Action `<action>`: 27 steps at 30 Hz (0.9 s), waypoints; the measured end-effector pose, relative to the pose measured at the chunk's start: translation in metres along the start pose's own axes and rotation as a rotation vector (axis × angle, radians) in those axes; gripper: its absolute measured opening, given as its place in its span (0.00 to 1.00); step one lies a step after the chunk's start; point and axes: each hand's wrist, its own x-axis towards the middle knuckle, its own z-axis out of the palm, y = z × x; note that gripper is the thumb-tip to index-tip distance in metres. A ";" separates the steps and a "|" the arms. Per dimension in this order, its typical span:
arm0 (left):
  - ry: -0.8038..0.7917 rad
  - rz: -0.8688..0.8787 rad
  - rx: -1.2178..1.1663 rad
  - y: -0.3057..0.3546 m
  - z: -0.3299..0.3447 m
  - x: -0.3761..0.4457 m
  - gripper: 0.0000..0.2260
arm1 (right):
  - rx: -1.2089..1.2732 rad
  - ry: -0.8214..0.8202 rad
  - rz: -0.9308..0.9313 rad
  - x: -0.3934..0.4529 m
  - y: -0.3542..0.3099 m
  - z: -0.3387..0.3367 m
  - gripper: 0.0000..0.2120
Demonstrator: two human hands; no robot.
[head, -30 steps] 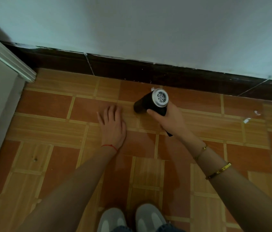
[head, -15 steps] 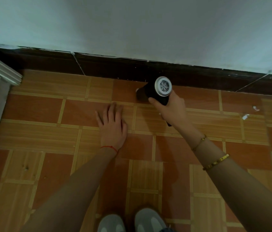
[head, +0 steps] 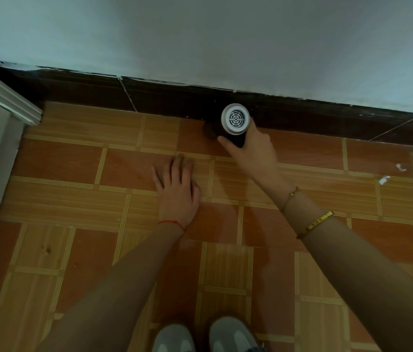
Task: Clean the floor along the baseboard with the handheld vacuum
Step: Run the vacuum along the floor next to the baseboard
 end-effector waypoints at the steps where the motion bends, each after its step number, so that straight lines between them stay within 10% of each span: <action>1: 0.005 0.001 -0.003 0.000 0.000 0.000 0.22 | 0.008 0.020 0.011 0.000 0.001 -0.001 0.34; 27: -0.015 0.001 0.011 -0.001 0.001 0.000 0.22 | 0.287 0.179 0.249 -0.018 0.032 -0.027 0.28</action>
